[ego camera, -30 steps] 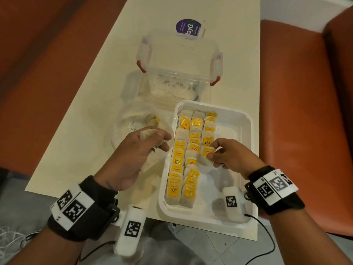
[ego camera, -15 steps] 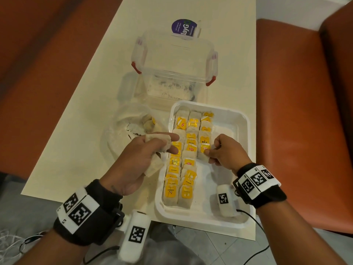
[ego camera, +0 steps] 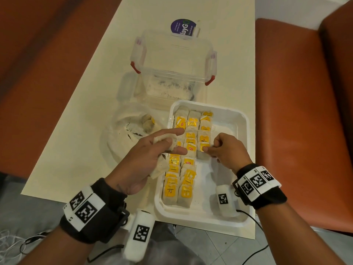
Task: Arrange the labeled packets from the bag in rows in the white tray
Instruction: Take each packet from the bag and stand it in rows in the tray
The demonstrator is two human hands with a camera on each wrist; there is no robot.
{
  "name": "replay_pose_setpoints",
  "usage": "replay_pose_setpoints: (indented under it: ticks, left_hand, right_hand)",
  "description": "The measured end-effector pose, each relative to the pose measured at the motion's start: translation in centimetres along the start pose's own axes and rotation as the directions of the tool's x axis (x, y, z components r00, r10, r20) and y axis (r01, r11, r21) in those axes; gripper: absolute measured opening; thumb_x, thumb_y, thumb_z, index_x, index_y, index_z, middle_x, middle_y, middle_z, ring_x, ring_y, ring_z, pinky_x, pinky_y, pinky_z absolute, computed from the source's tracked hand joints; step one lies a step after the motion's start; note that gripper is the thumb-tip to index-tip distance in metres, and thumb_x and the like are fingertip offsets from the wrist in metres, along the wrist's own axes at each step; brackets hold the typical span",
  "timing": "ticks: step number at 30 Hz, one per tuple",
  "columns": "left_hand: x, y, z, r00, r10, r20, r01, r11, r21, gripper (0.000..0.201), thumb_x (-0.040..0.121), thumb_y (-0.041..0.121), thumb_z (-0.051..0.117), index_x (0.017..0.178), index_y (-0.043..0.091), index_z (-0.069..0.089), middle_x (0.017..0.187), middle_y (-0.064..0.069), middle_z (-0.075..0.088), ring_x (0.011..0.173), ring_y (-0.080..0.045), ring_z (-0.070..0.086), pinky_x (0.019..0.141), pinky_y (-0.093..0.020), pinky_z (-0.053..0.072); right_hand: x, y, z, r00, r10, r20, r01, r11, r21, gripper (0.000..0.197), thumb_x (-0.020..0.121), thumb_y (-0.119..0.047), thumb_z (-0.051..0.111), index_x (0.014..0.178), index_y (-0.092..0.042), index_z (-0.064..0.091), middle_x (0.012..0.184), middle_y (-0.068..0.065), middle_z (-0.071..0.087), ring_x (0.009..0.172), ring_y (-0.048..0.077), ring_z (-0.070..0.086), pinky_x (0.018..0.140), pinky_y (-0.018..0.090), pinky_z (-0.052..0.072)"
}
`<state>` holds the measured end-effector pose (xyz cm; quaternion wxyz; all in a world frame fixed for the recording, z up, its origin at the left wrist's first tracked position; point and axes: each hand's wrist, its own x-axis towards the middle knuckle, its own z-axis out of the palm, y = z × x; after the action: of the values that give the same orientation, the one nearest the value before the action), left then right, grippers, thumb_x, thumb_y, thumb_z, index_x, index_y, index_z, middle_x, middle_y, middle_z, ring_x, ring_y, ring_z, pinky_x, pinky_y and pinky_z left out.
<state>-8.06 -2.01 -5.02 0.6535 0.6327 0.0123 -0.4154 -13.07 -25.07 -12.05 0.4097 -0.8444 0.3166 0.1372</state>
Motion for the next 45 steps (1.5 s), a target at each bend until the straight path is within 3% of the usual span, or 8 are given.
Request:
replay_pose_setpoints:
  ticks: [9,12,15,20,27,31,37,45]
  left_hand:
    - [0.2,0.7,1.5,0.996,-0.003,0.091,0.023,0.974,-0.227,0.035,0.106,0.018,0.039,0.133,0.024,0.06,0.102,-0.016,0.075,0.054,0.0,0.065,0.046,-0.011,0.045]
    - [0.6,0.5,2.1,0.989,0.038,0.14,-0.017,0.988,-0.15,0.036,0.105,0.018,0.042,0.136,0.026,0.058,0.109,0.003,0.076,0.081,-0.001,0.072,0.061,-0.011,0.049]
    - [0.8,0.2,2.5,0.98,0.066,0.189,-0.057,0.997,-0.05,0.037,0.104,0.024,0.043,0.137,0.035,0.056,0.118,0.005,0.074,0.112,-0.006,0.067,0.087,-0.025,0.041]
    - [0.8,-0.2,2.9,0.964,0.069,0.258,-0.069,0.998,-0.01,0.039,0.105,0.024,0.044,0.139,0.038,0.055,0.116,-0.011,0.073,0.121,-0.017,0.063,0.076,-0.026,0.037]
    - [1.0,-0.3,2.4,0.96,0.08,0.27,-0.079,0.997,-0.016,0.061,0.089,0.026,0.06,0.145,0.04,0.042,0.115,-0.012,0.073,0.079,0.002,0.067,0.075,-0.023,0.041]
    - [1.5,-0.3,2.4,0.983,-0.027,0.182,0.052,0.989,-0.136,0.054,0.085,0.044,0.057,0.132,0.018,0.061,0.118,-0.016,0.071,0.049,-0.002,0.051,0.042,-0.012,0.038]
    - [2.1,-0.8,3.0,0.992,0.003,0.125,0.019,0.985,-0.172,0.018,0.092,0.004,0.06,0.108,0.001,0.066,0.06,0.013,0.066,0.047,0.004,0.056,0.044,-0.009,0.041]
    - [2.2,-1.2,3.1,0.992,0.085,0.097,-0.079,0.994,-0.071,0.017,0.089,0.003,0.066,0.104,0.0,0.059,0.074,0.007,0.072,0.066,-0.001,0.064,0.066,-0.012,0.049]
  right_hand:
    - [-4.3,-4.2,-1.3,0.96,-0.267,0.081,0.219,0.902,0.371,0.025,0.084,-0.038,0.075,0.097,-0.017,0.069,0.074,-0.002,0.056,0.056,0.005,0.049,0.052,0.016,0.04]
    - [-5.3,-5.0,-1.4,0.932,-0.341,0.124,0.258,0.863,0.434,0.021,0.084,-0.031,0.075,0.099,-0.017,0.073,0.063,0.0,0.051,0.051,0.002,0.042,0.05,0.011,0.033]
    - [-5.3,-4.9,-2.0,0.94,-0.322,0.114,0.223,0.832,0.508,0.016,0.089,-0.013,0.072,0.105,-0.008,0.071,0.052,-0.009,0.047,0.045,0.001,0.042,0.049,0.011,0.032]
    - [-5.4,-4.8,-2.6,0.914,-0.384,0.132,0.272,0.819,0.505,0.017,0.092,-0.006,0.068,0.107,-0.008,0.074,0.054,-0.001,0.031,0.048,0.004,0.031,0.05,0.009,0.03]
    - [-5.3,-4.4,-3.2,0.929,-0.367,0.045,0.302,0.824,0.479,0.017,0.087,0.005,0.06,0.091,-0.009,0.067,0.067,0.0,0.068,0.058,0.01,0.058,0.057,0.022,0.046]
    - [-5.1,-4.5,-3.9,0.903,-0.427,0.035,0.365,0.809,0.462,0.025,0.085,0.014,0.055,0.089,-0.006,0.069,0.067,0.0,0.068,0.064,0.011,0.065,0.061,0.023,0.052]
    - [-5.6,-4.9,-4.3,0.898,-0.434,0.075,0.341,0.793,0.505,0.018,0.088,0.0,0.053,0.091,-0.004,0.071,0.076,0.011,0.071,0.07,0.018,0.069,0.068,0.03,0.057]
    - [-5.5,-4.3,-4.0,0.897,-0.427,0.109,0.33,0.814,0.477,0.026,0.09,0.001,0.068,0.109,-0.015,0.07,0.077,0.005,0.07,0.074,0.016,0.064,0.067,0.027,0.055]
